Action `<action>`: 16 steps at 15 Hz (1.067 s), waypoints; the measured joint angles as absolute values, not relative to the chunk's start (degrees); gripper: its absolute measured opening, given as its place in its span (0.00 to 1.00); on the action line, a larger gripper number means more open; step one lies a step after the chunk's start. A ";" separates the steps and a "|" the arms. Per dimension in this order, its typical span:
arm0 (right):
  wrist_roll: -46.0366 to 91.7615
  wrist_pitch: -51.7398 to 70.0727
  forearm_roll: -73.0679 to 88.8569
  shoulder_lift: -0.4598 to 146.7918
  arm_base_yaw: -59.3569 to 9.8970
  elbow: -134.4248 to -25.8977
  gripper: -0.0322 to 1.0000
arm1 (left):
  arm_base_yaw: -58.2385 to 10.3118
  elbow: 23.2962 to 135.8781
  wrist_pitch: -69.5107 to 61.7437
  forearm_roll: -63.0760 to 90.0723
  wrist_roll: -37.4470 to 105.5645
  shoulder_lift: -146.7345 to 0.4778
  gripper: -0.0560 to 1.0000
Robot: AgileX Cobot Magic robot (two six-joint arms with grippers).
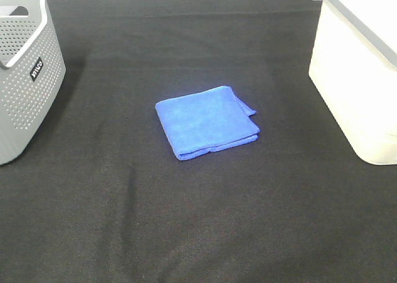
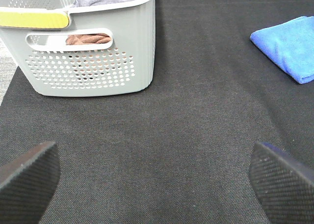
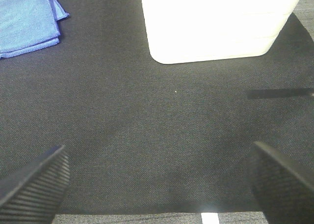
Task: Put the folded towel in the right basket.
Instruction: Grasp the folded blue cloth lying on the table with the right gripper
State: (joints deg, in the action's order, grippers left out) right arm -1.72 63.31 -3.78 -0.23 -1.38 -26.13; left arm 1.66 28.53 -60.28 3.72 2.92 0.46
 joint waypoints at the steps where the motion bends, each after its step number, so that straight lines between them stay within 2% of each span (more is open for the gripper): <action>1: -1.72 63.31 -3.78 -0.23 -1.38 -26.13 0.95 | 1.66 28.53 -60.28 3.72 2.92 0.46 0.97; 16: -1.72 63.31 -3.78 -0.23 -1.38 -26.13 0.95 | 1.66 28.53 -60.28 3.72 2.92 0.46 0.97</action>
